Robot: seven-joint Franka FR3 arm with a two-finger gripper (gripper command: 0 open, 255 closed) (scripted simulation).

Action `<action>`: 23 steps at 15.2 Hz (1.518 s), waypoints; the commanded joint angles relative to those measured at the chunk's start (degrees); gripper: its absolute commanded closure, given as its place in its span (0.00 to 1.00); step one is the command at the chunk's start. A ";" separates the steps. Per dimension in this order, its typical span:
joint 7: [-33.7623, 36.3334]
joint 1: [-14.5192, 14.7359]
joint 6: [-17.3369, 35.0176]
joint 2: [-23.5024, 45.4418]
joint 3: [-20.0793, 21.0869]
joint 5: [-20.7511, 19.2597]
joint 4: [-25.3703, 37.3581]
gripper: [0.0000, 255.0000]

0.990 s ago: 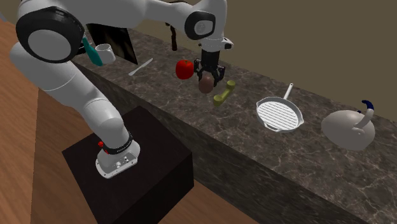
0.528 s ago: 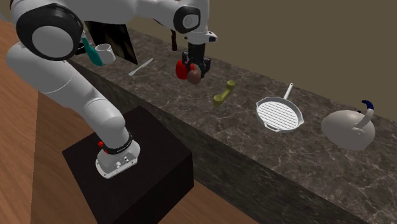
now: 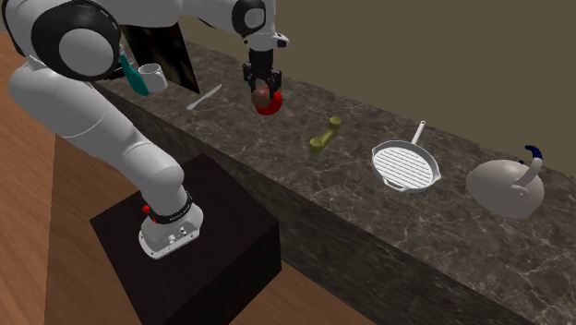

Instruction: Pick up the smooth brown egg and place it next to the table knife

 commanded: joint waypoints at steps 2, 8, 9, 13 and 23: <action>3.98 1.86 -0.01 1.89 2.50 1.16 1.79 1.00; 11.81 5.54 -0.51 5.75 7.29 2.87 6.05 1.00; 13.11 6.14 -0.62 6.58 8.05 3.07 6.98 1.00; 18.30 8.54 -1.19 10.40 10.93 3.51 11.38 1.00; 25.11 11.85 1.27 17.42 14.26 3.07 15.93 1.00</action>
